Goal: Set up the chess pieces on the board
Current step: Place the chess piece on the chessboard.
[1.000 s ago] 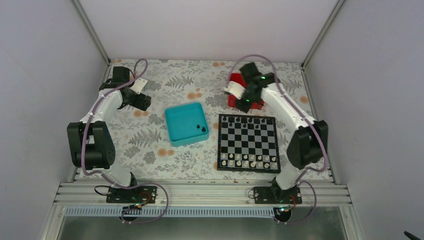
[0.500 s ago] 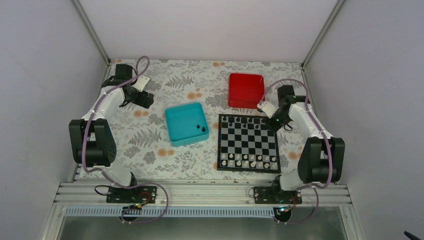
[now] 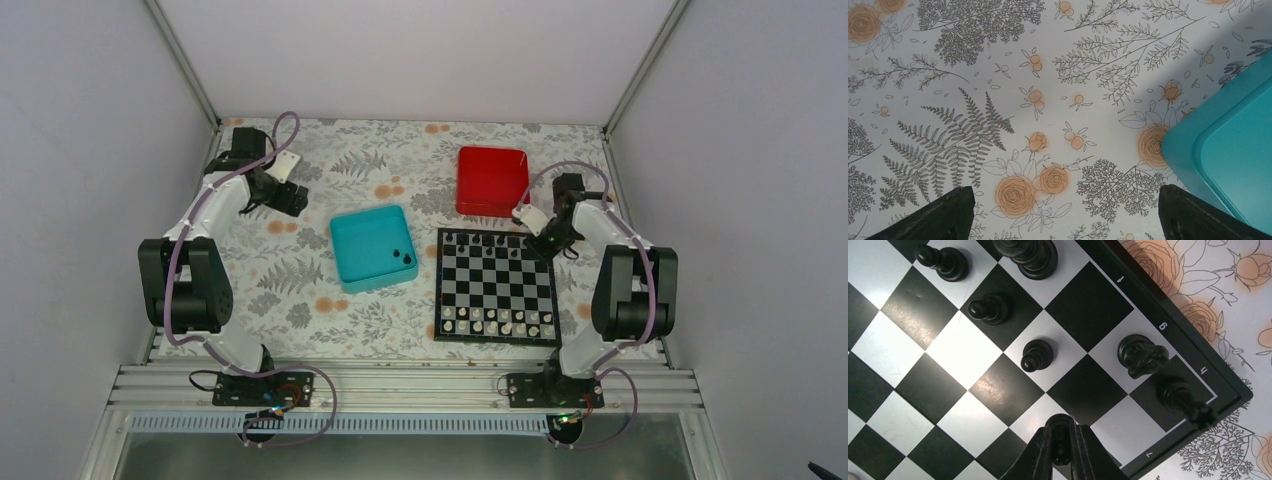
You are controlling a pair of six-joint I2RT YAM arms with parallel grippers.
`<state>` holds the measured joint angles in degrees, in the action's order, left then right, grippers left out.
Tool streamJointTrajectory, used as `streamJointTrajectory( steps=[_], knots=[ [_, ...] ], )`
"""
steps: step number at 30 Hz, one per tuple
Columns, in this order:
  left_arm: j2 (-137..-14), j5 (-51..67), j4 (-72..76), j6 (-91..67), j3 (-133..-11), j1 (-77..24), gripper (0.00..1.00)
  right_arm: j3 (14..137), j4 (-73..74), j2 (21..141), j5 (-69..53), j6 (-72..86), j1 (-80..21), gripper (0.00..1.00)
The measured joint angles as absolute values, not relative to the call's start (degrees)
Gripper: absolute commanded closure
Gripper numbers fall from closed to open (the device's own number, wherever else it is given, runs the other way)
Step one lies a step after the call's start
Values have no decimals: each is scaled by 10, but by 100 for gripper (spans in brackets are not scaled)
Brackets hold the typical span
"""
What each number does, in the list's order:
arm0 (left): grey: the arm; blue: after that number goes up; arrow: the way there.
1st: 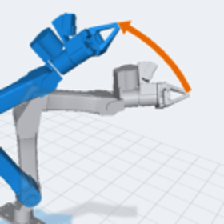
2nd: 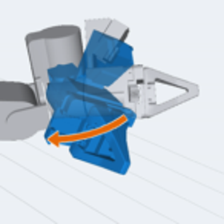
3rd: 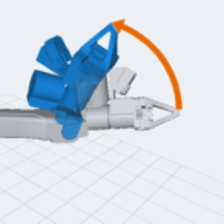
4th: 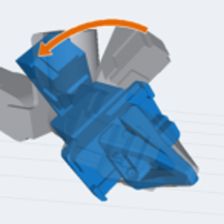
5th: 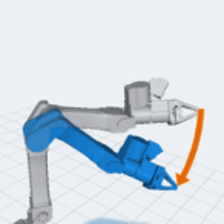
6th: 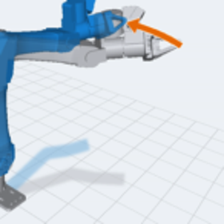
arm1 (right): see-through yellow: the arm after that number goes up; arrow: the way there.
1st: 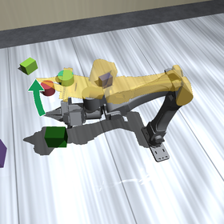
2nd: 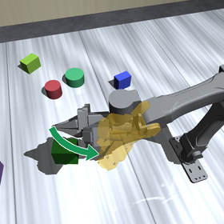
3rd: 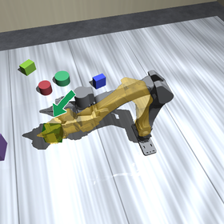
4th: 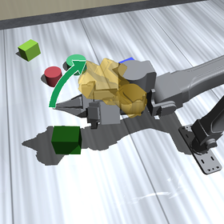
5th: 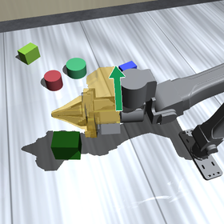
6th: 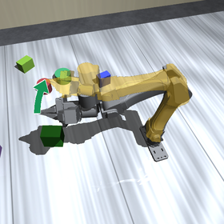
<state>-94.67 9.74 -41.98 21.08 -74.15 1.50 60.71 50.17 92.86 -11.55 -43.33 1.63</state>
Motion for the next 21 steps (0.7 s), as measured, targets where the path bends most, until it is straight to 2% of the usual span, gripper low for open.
streamJointTrajectory(
  steps=[21],
  knots=[
    [-947, 89, -419, 209, -736, 15, 9, 626, 484, 971, -119, -433, 16, 88]
  ],
)
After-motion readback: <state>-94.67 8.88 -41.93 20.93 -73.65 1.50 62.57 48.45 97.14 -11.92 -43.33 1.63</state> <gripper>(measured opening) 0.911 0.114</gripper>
